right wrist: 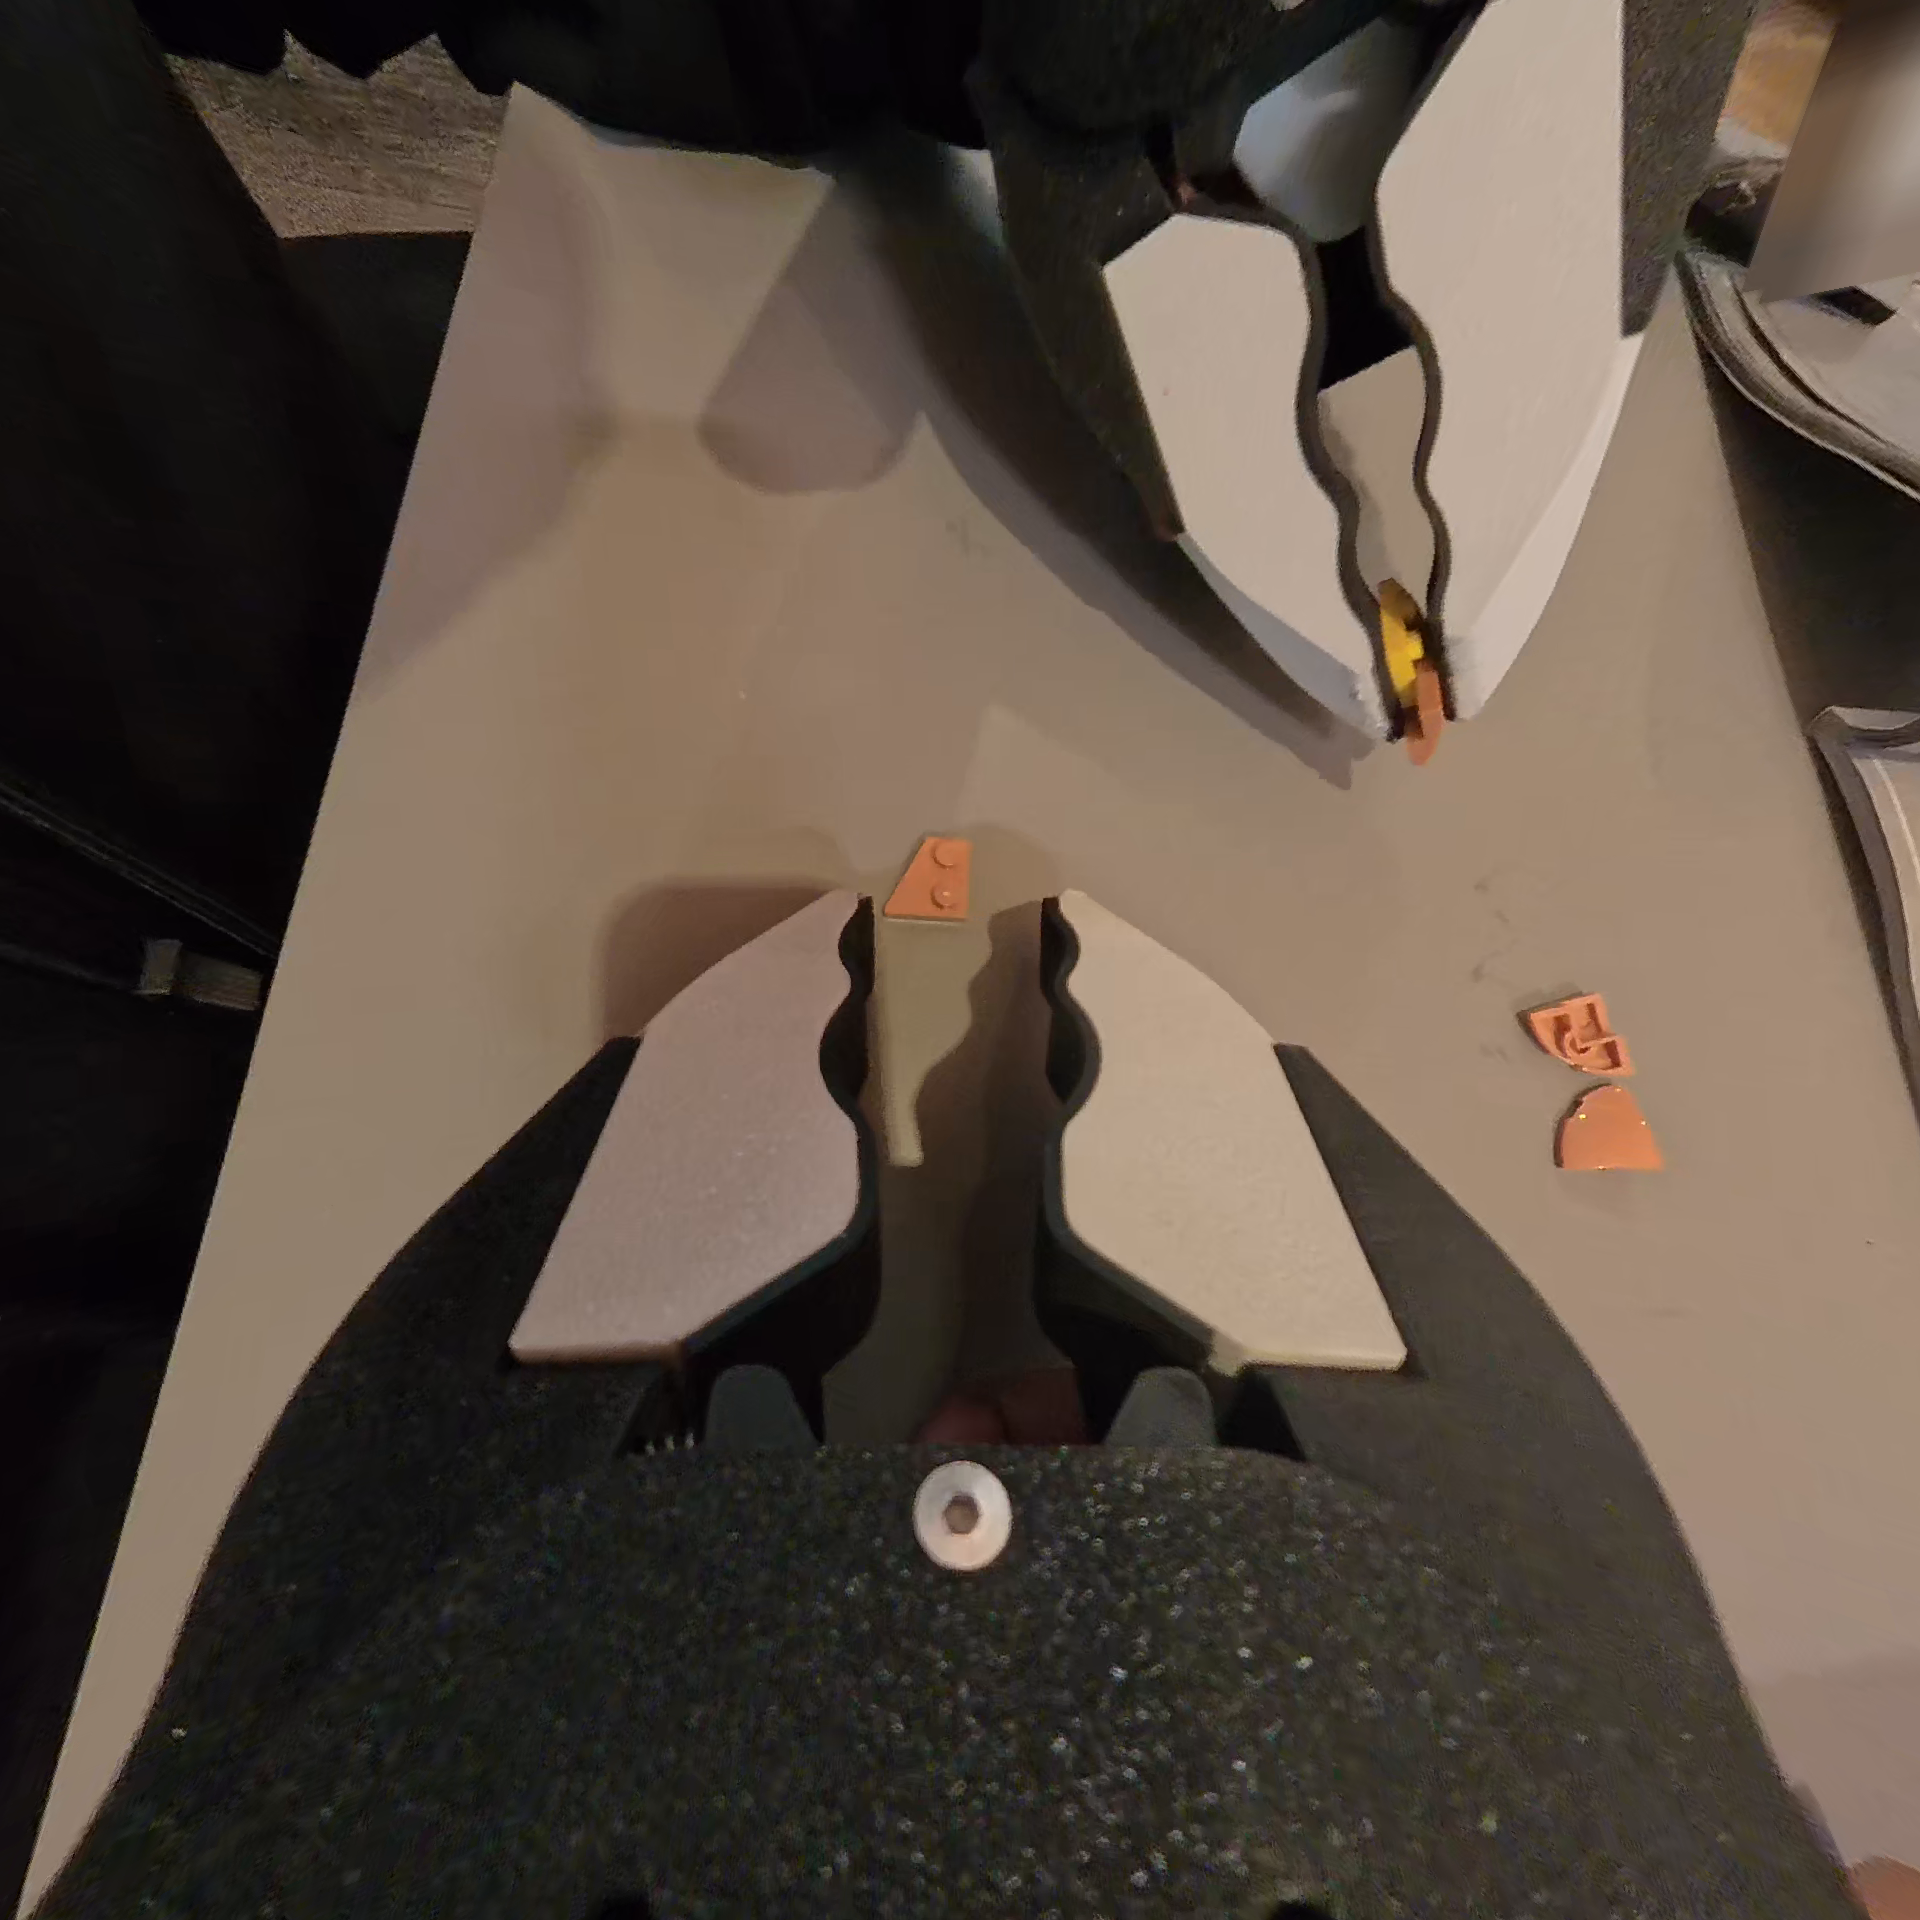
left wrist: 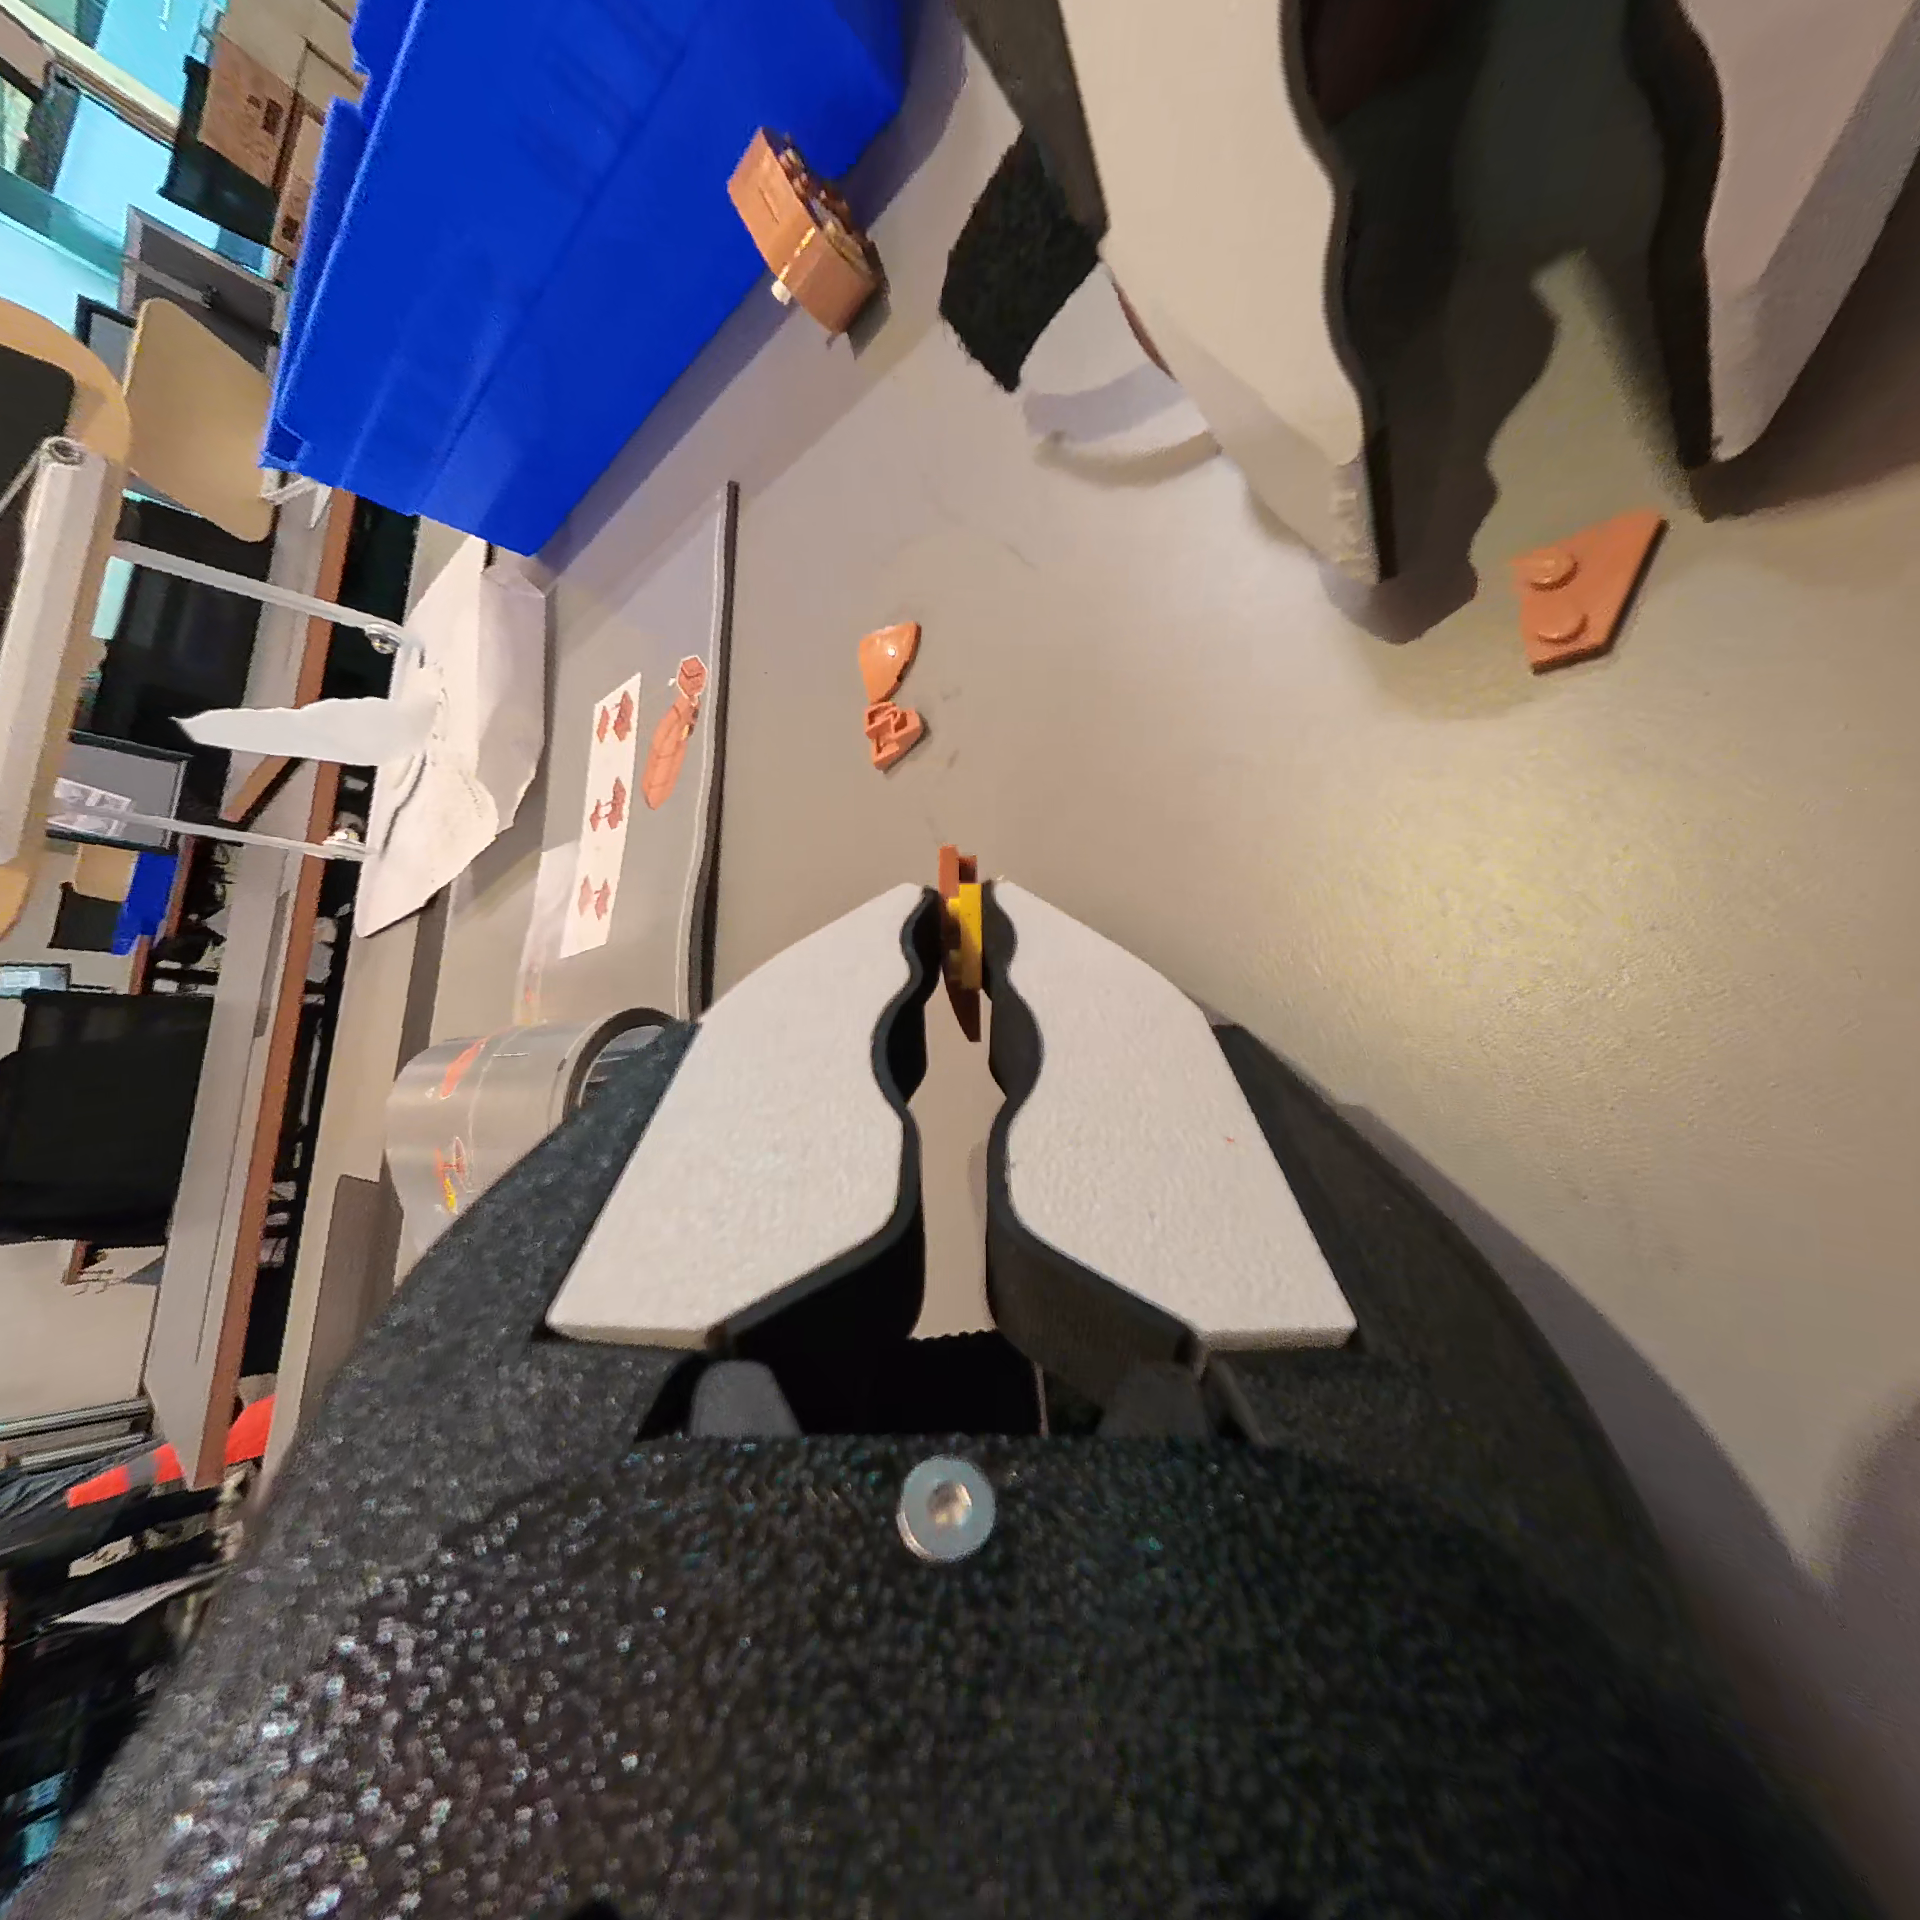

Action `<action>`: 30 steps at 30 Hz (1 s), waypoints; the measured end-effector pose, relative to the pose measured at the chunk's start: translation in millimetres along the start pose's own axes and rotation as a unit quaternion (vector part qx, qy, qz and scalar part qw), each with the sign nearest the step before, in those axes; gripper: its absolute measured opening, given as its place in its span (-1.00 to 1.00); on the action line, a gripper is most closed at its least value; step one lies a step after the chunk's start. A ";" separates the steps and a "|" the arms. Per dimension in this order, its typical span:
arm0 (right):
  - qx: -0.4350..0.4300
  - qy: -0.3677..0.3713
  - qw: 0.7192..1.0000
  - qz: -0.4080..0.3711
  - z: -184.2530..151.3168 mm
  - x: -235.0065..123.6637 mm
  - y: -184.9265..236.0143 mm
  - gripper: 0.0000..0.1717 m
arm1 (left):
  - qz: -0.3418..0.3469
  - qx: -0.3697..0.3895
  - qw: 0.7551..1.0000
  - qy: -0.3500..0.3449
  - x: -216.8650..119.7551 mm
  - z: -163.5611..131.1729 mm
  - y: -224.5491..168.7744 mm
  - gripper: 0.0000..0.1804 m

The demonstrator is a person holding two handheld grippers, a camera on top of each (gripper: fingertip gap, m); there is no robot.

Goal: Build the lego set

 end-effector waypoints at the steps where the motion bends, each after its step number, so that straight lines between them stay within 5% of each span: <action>1: 0.002 -0.001 1.000 -0.001 0.2 -0.3 -0.7 -0.64 | 0.002 0.005 1.000 0.002 -0.2 0.3 0.0 -0.93; 14: 0.039 -0.024 0.997 -0.055 3.7 -9.4 -13.5 -0.64 | 0.048 0.146 0.988 0.030 -31.3 16.1 7.5 -0.93; 26: 0.072 -0.093 0.985 -0.127 11.0 -29.1 9.9 -0.66 | 0.067 0.114 0.990 0.051 -38.0 31.6 -25.5 -0.93; 30: 0.065 -0.063 0.980 -0.175 0.9 -35.1 5.1 -0.67 | 0.094 0.096 0.989 0.061 -32.4 27.0 -25.8 -0.93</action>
Point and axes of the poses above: each gripper's, where its closed fingertips meet, x out along the fingers, z out of its top, y = z × x across the jaws, the point moved 1 cm from there along -x, back along the fingers, and after that the axes turned 13 degrees about z, right-handed, at the moved point
